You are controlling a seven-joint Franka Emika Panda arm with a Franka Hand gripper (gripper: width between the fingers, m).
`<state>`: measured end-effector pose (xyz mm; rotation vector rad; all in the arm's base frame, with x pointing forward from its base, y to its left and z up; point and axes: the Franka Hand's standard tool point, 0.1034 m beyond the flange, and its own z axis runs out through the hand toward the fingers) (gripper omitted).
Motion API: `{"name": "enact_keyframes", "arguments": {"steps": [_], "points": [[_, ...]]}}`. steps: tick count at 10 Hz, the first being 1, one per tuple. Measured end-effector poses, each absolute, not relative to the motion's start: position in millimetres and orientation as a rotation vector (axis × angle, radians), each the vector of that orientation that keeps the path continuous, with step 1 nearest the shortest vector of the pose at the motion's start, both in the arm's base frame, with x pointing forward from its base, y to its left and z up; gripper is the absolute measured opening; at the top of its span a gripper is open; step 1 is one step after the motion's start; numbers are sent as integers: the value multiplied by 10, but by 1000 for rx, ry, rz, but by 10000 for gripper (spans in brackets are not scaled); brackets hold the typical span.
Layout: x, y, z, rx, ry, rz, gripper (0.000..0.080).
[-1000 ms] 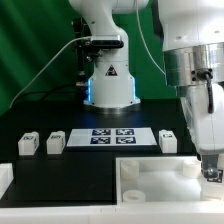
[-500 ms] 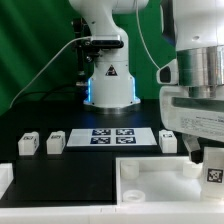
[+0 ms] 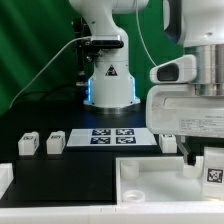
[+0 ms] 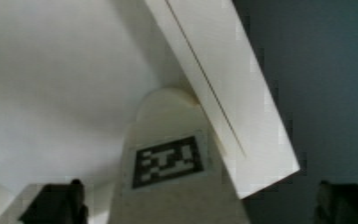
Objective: Assemble one leg
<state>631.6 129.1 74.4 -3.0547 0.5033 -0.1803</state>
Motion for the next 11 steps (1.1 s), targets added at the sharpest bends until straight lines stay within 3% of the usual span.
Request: {"name": "enact_keyframes", "arguments": {"steps": [3,4,5,6,11], "points": [[6321,1286,746,-3070,464,-187,627],[6320,1287,746,-3056,533,-186,458],[6313,1276,740,-3020,693,-178,458],[6305,1246,730,-2970,874,-169,298],[6314,1205,703,-2560,1645,-116,298]]}}
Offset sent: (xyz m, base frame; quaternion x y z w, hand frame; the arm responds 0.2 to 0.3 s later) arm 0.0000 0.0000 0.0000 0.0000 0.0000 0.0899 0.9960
